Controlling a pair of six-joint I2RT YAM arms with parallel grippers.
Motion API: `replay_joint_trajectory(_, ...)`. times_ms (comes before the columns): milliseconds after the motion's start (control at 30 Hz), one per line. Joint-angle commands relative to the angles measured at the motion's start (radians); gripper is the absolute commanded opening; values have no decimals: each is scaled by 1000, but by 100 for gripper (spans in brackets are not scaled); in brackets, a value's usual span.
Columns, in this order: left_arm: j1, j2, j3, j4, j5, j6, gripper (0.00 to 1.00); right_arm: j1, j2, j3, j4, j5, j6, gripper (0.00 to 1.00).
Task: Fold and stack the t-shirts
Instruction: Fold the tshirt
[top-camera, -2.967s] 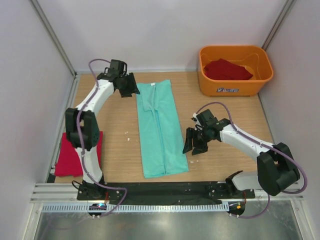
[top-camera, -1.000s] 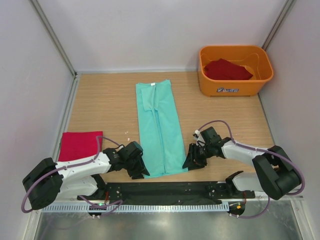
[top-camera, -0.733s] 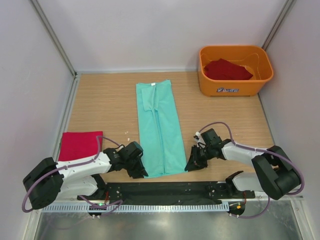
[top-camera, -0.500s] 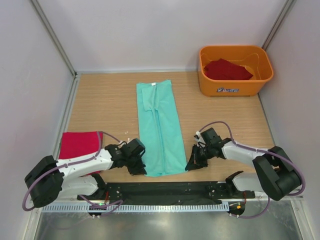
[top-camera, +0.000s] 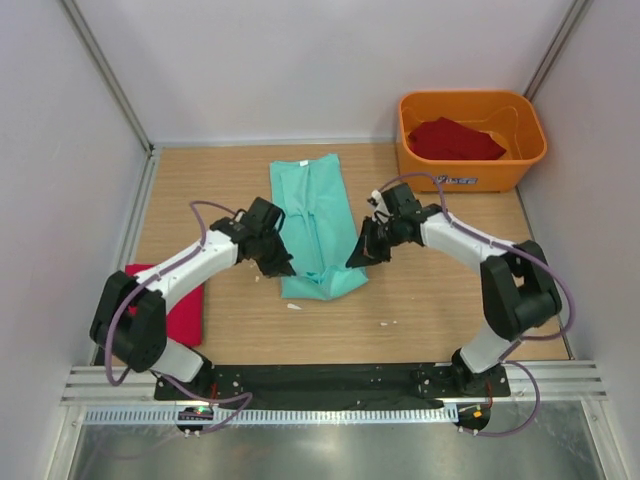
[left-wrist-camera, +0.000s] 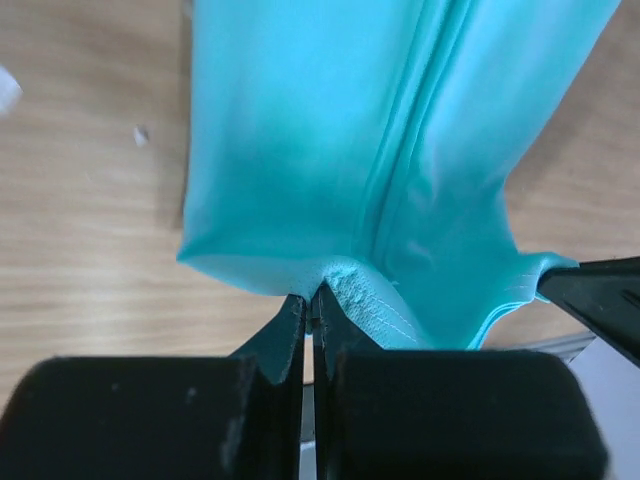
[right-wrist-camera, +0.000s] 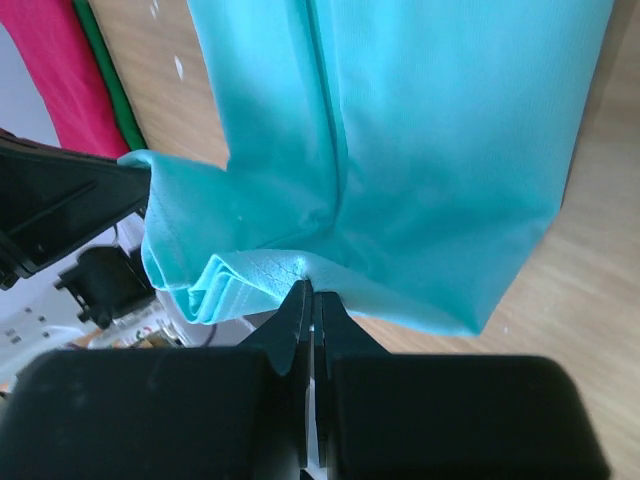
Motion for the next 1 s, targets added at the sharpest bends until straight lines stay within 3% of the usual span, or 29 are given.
replay_joint_trajectory(0,96,91,131,-22,61,123,0,-35,117,204,-69,-16,-54,1)
replay_joint_trajectory(200,222,270,301,-48,136,205,0,-78,372,511,-173,-22,-93,2)
replay_joint_trajectory(500,312,458,467,-62,187,258,0,-134,556,755,-221,-53,-94,1)
replay_joint_trajectory(967,337,557,575,-65,224,277,0,-158,635,815,-155,-105,-62,1)
